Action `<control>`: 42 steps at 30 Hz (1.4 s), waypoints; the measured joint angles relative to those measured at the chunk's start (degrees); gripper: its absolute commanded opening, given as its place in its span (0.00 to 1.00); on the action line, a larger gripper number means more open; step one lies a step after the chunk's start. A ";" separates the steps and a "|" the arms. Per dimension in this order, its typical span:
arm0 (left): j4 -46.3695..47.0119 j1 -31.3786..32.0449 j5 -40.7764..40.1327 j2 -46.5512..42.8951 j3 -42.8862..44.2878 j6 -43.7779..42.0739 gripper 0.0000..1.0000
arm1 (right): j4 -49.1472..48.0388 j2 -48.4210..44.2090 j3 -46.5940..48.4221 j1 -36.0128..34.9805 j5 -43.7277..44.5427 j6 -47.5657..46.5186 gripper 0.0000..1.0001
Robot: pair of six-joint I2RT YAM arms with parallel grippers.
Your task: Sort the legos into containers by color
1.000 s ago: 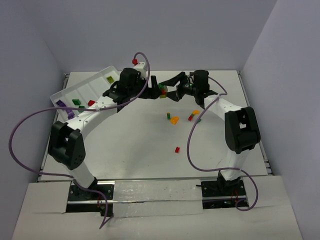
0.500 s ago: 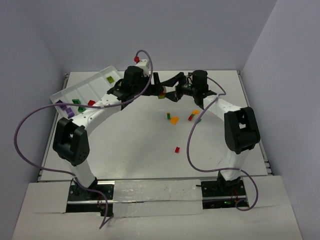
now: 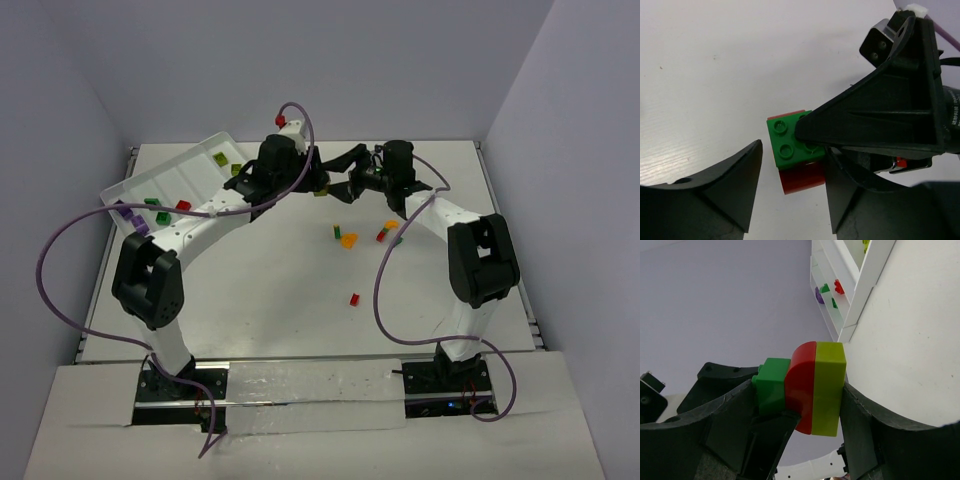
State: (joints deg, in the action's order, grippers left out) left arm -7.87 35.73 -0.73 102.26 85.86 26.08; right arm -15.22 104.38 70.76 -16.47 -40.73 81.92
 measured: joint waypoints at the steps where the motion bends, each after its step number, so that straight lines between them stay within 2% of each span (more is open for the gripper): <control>1: 0.01 0.12 -0.19 0.02 0.23 0.11 0.55 | -0.22 0.00 -0.01 -0.08 -0.03 0.21 0.48; 3: 0.01 0.19 -0.44 0.10 0.64 0.24 0.49 | -0.66 0.00 -0.06 -0.18 -0.11 0.75 0.49; 6: 0.24 0.26 -0.49 0.31 0.87 0.61 0.38 | -1.43 0.00 -0.30 -0.20 0.27 1.13 0.58; 10: 0.22 0.38 -0.50 0.67 0.87 0.74 0.16 | -1.68 0.00 -0.86 -0.24 0.61 1.52 0.85; 12: 0.15 0.31 -0.55 0.74 0.87 0.57 0.09 | -1.78 0.00 -0.95 -0.26 0.27 1.90 0.98; 13: 0.14 0.23 -0.53 0.74 0.87 0.57 0.05 | -1.97 0.00 -0.98 -0.27 0.04 2.19 1.00; 15: -0.01 0.08 -0.52 0.73 0.85 0.63 0.01 | -2.30 0.00 -1.02 -0.29 -0.60 2.32 1.00; 20: -0.52 -0.77 2.11 -0.18 -0.58 0.95 0.00 | -2.83 -0.02 -1.25 0.23 -1.24 1.96 1.00; 24: -1.30 -3.16 11.22 -3.41 -3.58 2.26 0.00 | -3.27 -0.05 -1.49 2.44 -2.62 -0.72 1.00; 27: -0.76 -7.48 22.49 -7.01 -7.19 3.33 0.00 | -5.21 -0.06 -1.45 5.83 -5.57 -4.00 1.00; 32: 0.88 -15.11 37.82 -11.27 -11.41 3.49 0.00 | -16.96 0.79 -0.04 9.34 -15.83 -4.38 0.96; 37: 7.76 -18.19 50.78 -15.49 -17.41 5.28 0.00 | -34.57 1.03 0.04 8.08 -26.66 -0.94 0.86; 42: 16.65 -18.71 59.44 -17.46 -21.34 9.83 0.00 | -39.18 1.03 0.04 5.49 -32.43 -2.62 0.81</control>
State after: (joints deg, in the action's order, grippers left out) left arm 8.78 17.02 58.71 84.80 64.53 35.91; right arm -54.40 105.41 70.81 -10.97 -73.17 79.30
